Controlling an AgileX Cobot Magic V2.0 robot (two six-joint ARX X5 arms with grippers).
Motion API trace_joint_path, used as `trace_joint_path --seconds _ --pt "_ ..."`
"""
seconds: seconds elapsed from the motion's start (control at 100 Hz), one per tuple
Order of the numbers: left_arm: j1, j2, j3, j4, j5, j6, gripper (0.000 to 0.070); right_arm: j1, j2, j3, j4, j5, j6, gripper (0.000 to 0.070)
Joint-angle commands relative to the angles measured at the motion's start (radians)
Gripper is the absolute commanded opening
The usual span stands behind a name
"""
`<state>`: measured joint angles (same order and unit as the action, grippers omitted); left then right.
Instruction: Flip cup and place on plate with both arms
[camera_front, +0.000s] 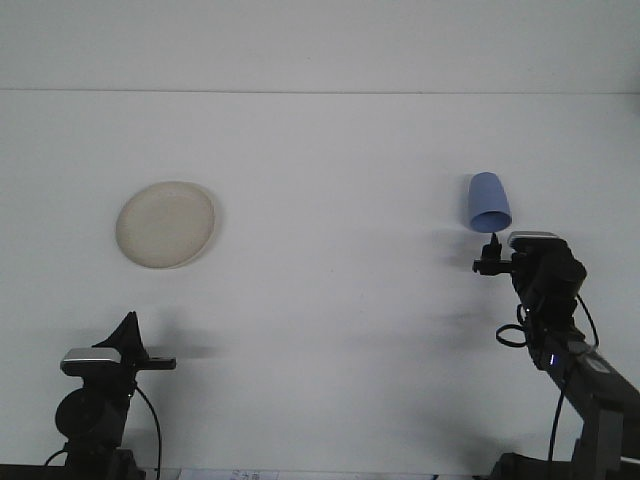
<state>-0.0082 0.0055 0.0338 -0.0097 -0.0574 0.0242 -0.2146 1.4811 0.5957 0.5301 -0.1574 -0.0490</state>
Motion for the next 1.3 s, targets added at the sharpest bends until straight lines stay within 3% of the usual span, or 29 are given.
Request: trace_joint_path --seconds 0.0,0.24,0.36,0.53,0.69,0.85,1.05,1.13,1.29 --pt "0.002 -0.003 -0.018 0.01 -0.005 -0.006 0.0014 -0.016 0.066 0.038 0.048 -0.024 -0.019 0.0518" --pt "0.002 -0.003 -0.018 0.01 -0.005 -0.006 0.0014 -0.039 0.276 0.201 0.061 -0.102 -0.035 0.0518" --pt "0.002 -0.003 -0.018 0.01 -0.005 -0.007 0.0014 -0.039 0.353 0.286 0.061 -0.108 -0.035 0.0502" --pt "0.002 -0.003 -0.018 0.01 -0.005 -0.006 0.0014 -0.037 0.433 0.381 0.062 -0.148 -0.034 0.0295" --pt "0.002 -0.003 -0.018 0.01 -0.005 -0.007 0.0014 -0.032 0.459 0.412 0.067 -0.163 -0.037 0.0" --pt "0.002 -0.003 -0.018 0.01 -0.005 -0.007 0.0014 -0.03 0.448 0.413 0.093 -0.197 -0.026 0.0" --pt "0.002 -0.003 -0.018 0.01 -0.005 -0.007 0.0014 -0.02 0.308 0.413 -0.056 -0.211 0.001 0.0" --pt "0.002 -0.003 -0.018 0.01 -0.005 -0.006 0.0014 -0.005 0.198 0.413 -0.183 -0.191 0.013 0.0" --pt "0.002 -0.003 -0.018 0.01 -0.005 -0.007 0.0014 0.07 -0.051 0.452 -0.587 -0.084 0.06 0.0"
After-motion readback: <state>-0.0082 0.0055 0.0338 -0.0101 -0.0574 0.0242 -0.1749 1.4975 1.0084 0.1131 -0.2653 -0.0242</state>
